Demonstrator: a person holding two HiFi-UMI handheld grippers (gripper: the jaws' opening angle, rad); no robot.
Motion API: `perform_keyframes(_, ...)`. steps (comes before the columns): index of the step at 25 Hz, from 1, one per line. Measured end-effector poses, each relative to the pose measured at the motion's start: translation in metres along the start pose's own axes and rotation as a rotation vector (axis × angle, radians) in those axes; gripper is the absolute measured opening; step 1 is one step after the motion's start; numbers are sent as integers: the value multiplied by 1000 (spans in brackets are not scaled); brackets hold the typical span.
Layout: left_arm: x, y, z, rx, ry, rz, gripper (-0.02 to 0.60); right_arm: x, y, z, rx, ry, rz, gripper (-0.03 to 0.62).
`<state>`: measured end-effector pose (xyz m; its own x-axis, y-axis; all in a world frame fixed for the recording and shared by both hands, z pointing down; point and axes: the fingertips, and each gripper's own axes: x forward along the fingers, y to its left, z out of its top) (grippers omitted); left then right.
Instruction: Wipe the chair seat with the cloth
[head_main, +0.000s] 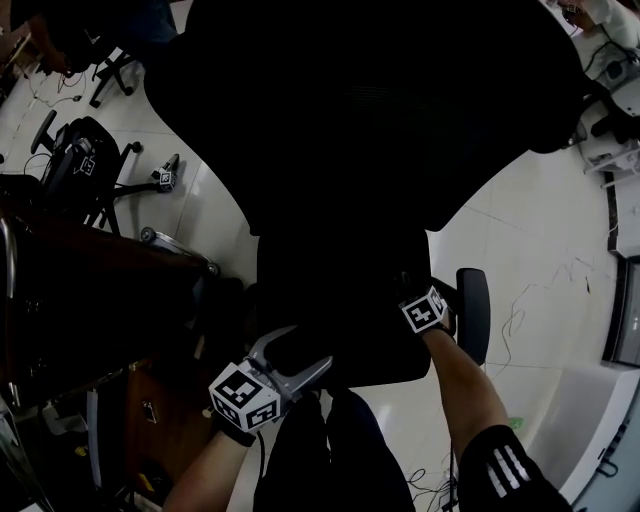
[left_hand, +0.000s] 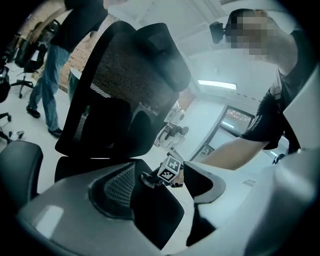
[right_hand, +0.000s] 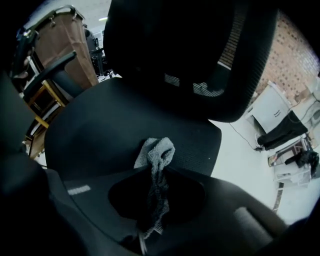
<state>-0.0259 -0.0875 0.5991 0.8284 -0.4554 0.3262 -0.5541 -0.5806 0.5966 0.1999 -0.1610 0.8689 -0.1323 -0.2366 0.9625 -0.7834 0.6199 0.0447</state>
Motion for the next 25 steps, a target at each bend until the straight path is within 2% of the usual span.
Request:
perform_keyframes(3,-6,-2,-1,0,-1,8,328,-8,17,19,20,-78,40,46)
perform_keyframes(5,-15,0,-3,0,-1,23,328,-18,43,45,60,-154,97,46)
perform_keyframes(9,-39,10,-9,-11,-5,67,328,-36,126,111,24,-296,234,46)
perform_keyframes(14,-70,24,-16,-32,-16,133,328,-28,241,151,-59,-314,384,46)
perform_keyframes(19,-84,30,-31,-48,-16,164,328,-5,306,142,-170,-265,445,46)
perform_keyframes(22,-85,29,-38,-56,-13,163,328,9,313,116,-198,-213,441,46)
perform_keyframes(25,-79,21,-45,-62,-3,141,328,15,300,83,-183,-184,427,46)
